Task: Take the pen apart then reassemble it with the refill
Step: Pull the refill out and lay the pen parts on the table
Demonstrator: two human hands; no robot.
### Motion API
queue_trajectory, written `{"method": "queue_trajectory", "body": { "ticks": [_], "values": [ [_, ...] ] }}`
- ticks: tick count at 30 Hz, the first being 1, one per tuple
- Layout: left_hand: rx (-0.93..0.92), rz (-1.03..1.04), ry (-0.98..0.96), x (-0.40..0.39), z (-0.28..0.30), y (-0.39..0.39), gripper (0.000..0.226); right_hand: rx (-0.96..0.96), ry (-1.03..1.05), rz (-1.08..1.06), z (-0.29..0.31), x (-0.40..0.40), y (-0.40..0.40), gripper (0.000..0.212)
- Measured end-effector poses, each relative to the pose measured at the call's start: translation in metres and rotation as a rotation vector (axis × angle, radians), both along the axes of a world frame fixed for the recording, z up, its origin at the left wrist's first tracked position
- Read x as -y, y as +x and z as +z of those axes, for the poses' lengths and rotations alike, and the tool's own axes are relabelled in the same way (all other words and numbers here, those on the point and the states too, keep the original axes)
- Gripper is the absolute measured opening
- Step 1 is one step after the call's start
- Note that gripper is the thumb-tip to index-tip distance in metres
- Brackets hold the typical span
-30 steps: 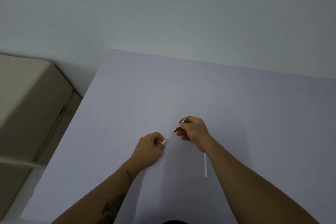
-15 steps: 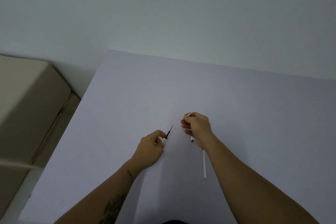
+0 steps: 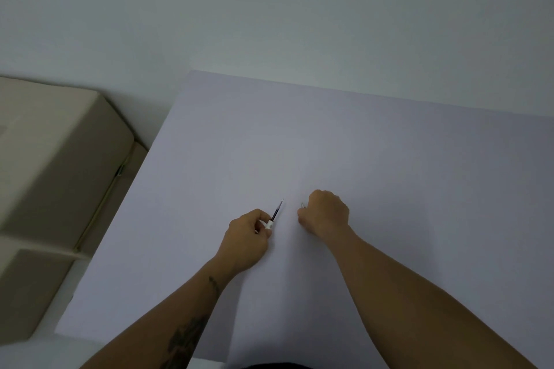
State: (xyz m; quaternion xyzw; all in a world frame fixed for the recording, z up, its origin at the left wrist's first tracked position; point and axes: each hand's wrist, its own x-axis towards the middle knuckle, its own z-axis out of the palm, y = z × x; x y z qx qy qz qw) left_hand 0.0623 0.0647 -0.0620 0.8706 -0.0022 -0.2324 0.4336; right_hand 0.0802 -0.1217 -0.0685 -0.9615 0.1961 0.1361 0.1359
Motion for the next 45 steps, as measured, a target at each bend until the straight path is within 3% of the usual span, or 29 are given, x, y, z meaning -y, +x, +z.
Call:
{"method": "queue_trajectory", "body": {
  "ticks": [4,8,11,15,23,28,32,35,42,45],
  "values": [
    [0.011,-0.001,0.019,0.001,0.001,-0.006,0.009,0.038,0.046,-0.039,0.007,-0.001,-0.004,0.023],
    [0.032,-0.016,0.017,0.009,0.004,-0.012,0.007,0.092,0.496,-0.227,0.022,0.0,-0.018,0.023],
    [0.07,-0.061,0.018,0.023,0.008,-0.015,0.008,0.007,0.856,-0.37,0.032,-0.001,-0.037,0.019],
    [0.095,-0.148,-0.005,0.049,0.017,-0.021,0.014,0.053,1.002,-0.557,0.04,0.01,-0.059,0.01],
    [0.075,-0.208,0.005,0.075,0.021,-0.026,0.017,0.328,0.923,-0.716,0.059,0.084,-0.067,0.02],
    [-0.024,-0.244,0.014,0.079,0.018,-0.03,0.011,0.095,0.429,-0.442,0.033,0.1,-0.094,0.031],
    [-0.048,-0.254,0.023,0.078,0.013,-0.034,0.012,0.024,0.254,-0.37,0.014,0.092,-0.105,0.021],
    [-0.069,-0.249,0.041,0.074,0.011,-0.036,0.012,0.021,0.208,-0.354,0.008,0.086,-0.105,0.012],
    [-0.077,-0.251,0.066,0.067,0.011,-0.037,0.011,0.036,0.207,-0.362,0.003,0.083,-0.105,0.02],
    [-0.052,-0.251,0.065,0.069,0.011,-0.037,0.016,0.052,0.216,-0.355,0.008,0.083,-0.106,0.013]
  ]
}}
